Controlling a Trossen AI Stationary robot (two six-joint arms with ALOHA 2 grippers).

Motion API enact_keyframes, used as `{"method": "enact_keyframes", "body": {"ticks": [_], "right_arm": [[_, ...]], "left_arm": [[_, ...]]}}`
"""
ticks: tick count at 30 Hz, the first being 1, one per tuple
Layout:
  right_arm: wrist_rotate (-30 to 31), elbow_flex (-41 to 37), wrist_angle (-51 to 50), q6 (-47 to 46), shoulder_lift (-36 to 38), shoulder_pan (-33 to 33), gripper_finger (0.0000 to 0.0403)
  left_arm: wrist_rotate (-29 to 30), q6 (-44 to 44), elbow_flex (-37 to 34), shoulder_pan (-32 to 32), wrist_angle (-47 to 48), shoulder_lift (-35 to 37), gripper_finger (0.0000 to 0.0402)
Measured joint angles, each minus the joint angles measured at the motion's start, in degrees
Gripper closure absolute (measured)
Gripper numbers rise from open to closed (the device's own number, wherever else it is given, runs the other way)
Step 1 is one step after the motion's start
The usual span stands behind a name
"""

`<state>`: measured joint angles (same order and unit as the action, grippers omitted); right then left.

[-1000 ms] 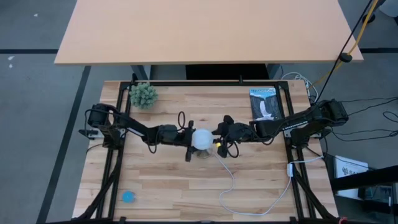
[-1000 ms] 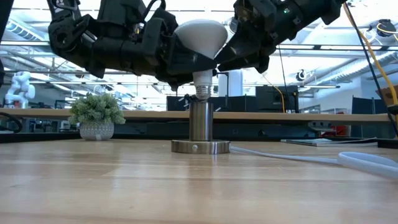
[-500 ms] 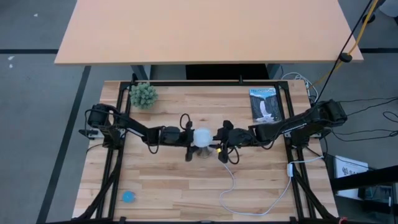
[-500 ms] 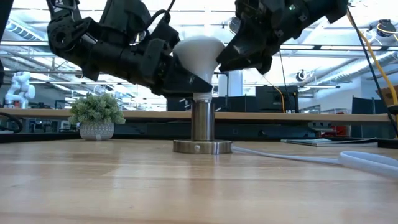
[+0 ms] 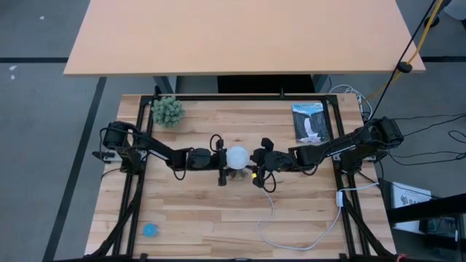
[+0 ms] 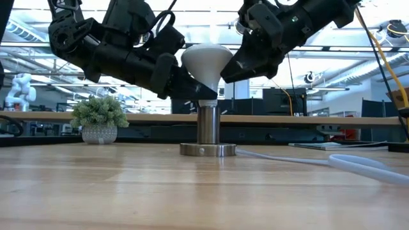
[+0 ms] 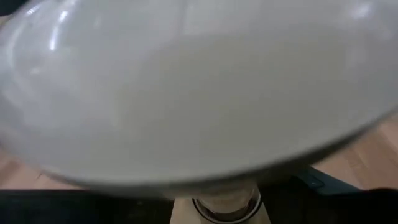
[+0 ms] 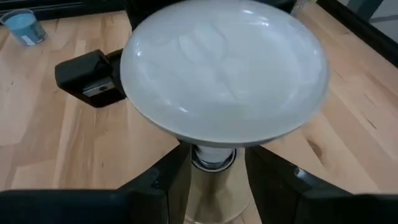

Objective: Screw lightbulb
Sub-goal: Insert the white light bulb into the gold lamp

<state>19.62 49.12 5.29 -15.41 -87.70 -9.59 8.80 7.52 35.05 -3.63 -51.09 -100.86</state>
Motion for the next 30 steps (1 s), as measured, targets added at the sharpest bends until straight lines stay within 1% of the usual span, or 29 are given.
{"method": "enact_keyframes", "body": {"ticks": [5,10,14,20,26,30], "right_arm": [[-0.25,0.00,-0.40,0.03,0.00,0.01,0.0261],[-0.28,0.00,-0.40,-0.18,0.00,0.01,0.0261],[-0.28,0.00,-0.39,-0.35,0.00,0.01,0.0261],[-0.28,0.00,-0.36,-0.41,0.00,0.01,0.0261],[-0.26,0.00,-0.36,-0.41,0.00,0.01,0.0261],[-0.26,0.00,-0.36,-0.41,0.00,0.01,0.0261]], "left_arm": [[-0.25,1.01,-0.01,-1.55,0.02,-0.02,0.0204],[0.68,0.41,0.00,-1.21,0.07,-0.04,0.0204],[0.69,-3.84,0.00,-1.23,0.07,-0.04,0.0204],[-5.07,-10.31,-0.01,0.74,0.09,-0.04,0.0204],[-5.33,-11.35,0.00,1.37,3.04,-0.04,0.0204],[-5.33,-11.35,0.00,1.37,2.93,-0.04,0.0204]]}}
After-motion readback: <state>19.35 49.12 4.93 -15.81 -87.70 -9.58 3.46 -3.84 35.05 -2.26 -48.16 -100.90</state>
